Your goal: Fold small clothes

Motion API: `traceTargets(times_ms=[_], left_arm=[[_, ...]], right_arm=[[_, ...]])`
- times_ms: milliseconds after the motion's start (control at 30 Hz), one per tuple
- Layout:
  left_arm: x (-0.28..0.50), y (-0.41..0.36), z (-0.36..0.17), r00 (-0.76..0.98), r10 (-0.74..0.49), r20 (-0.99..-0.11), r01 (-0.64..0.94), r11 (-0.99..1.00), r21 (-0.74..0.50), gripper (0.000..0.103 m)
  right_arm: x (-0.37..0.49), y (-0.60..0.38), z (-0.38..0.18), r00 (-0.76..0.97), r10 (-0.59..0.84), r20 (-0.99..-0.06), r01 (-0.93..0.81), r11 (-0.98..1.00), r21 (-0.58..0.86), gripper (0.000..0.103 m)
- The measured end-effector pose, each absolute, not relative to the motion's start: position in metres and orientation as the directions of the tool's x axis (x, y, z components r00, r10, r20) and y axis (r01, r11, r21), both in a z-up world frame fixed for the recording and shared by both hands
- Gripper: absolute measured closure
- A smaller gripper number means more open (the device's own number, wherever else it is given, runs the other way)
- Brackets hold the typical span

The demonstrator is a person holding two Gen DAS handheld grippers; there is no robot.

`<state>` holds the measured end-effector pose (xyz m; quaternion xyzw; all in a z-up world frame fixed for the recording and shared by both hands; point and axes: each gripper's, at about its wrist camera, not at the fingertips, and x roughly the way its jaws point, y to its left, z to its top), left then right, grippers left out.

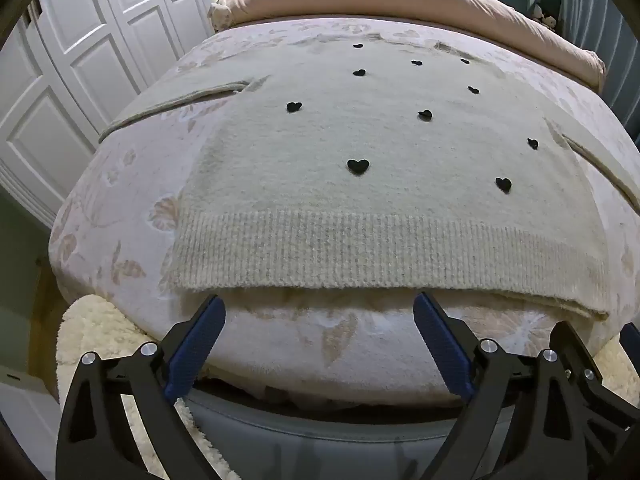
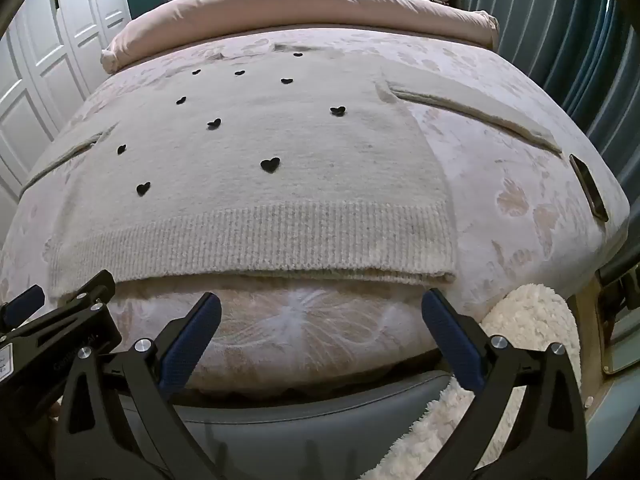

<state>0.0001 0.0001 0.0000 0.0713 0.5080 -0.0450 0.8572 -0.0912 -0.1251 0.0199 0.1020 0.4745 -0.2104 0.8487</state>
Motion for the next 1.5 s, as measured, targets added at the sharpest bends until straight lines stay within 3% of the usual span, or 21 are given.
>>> traceTargets(times_ms=[1500], left_arm=[[-0.002, 0.002, 0.01, 0.494, 0.012, -0.87, 0.149, 0.984, 0.099, 0.013]], right_arm=[[-0.095, -0.126, 0.029, 0.458, -0.278, -0.844, 0.466, 0.884, -0.038, 0.005]])
